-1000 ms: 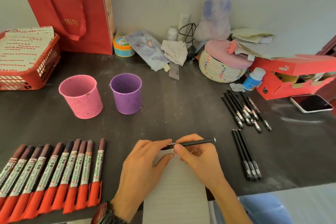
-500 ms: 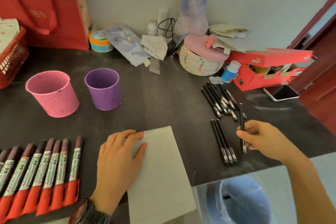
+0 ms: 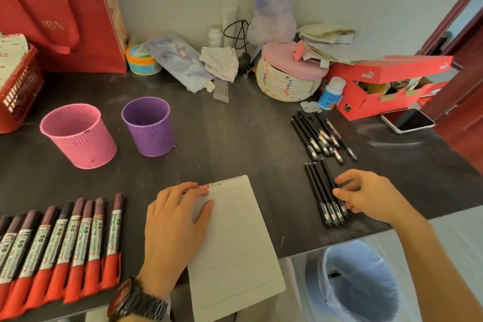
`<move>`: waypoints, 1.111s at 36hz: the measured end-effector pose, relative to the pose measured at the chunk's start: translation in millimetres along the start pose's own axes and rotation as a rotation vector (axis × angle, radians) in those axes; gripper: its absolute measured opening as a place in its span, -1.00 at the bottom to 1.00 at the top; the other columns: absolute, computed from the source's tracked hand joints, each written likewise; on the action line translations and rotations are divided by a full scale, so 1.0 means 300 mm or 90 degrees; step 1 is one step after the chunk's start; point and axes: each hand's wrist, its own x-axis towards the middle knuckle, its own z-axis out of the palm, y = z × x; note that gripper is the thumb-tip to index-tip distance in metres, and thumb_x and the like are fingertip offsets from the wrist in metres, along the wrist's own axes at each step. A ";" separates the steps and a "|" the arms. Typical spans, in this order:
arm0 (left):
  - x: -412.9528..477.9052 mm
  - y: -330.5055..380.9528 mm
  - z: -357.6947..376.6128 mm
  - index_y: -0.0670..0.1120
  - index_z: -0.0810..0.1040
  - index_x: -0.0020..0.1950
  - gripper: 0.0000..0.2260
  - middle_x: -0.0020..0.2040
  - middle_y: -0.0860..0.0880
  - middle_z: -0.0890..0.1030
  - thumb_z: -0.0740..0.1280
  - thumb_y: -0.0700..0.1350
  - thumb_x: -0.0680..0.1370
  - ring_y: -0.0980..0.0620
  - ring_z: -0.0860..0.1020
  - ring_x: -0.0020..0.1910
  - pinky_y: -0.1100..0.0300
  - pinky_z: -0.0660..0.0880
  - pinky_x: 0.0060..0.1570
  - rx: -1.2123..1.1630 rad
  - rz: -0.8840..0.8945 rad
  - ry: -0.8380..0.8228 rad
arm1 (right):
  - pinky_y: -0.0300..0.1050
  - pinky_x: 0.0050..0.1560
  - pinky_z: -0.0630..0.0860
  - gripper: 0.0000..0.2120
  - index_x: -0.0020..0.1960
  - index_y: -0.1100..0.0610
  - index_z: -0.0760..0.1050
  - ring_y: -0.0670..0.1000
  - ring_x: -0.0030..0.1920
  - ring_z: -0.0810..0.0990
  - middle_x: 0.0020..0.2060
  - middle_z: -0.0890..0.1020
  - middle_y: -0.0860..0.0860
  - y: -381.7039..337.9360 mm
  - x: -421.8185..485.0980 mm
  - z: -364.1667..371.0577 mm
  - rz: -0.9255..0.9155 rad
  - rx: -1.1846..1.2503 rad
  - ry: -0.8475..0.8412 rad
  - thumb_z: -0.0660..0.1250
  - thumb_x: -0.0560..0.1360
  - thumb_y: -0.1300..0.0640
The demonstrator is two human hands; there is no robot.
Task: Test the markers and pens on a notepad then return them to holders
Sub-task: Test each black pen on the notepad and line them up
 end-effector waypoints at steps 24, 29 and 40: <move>0.004 -0.001 -0.003 0.16 0.60 0.19 -0.75 0.24 0.15 0.56 0.30 0.17 0.56 0.06 0.44 0.27 0.05 0.35 0.26 -0.005 -0.004 -0.014 | -0.09 -0.02 0.51 -0.67 0.24 -0.09 0.47 -0.16 -0.10 0.57 -0.05 0.62 -0.21 -0.055 -0.011 0.028 0.013 -0.061 0.039 0.36 0.54 -0.20; -0.001 -0.002 -0.006 0.17 0.59 0.19 -0.77 0.23 0.17 0.55 0.31 0.15 0.56 0.07 0.43 0.26 0.08 0.35 0.24 -0.009 0.002 -0.007 | 0.00 0.12 0.53 -0.43 0.37 -0.06 0.40 -0.04 0.09 0.57 0.27 0.48 -0.07 -0.122 -0.043 0.084 -0.039 -0.038 0.124 0.36 0.47 -0.31; -0.004 -0.002 0.002 0.17 0.61 0.13 -0.80 0.18 0.17 0.57 0.36 0.13 0.53 0.07 0.49 0.20 0.07 0.41 0.17 -0.016 0.002 0.021 | 0.14 0.29 0.49 -0.20 0.53 -0.05 0.22 0.14 0.37 0.43 0.41 0.45 0.01 -0.149 -0.107 0.162 0.024 -0.068 0.108 0.53 0.41 -0.13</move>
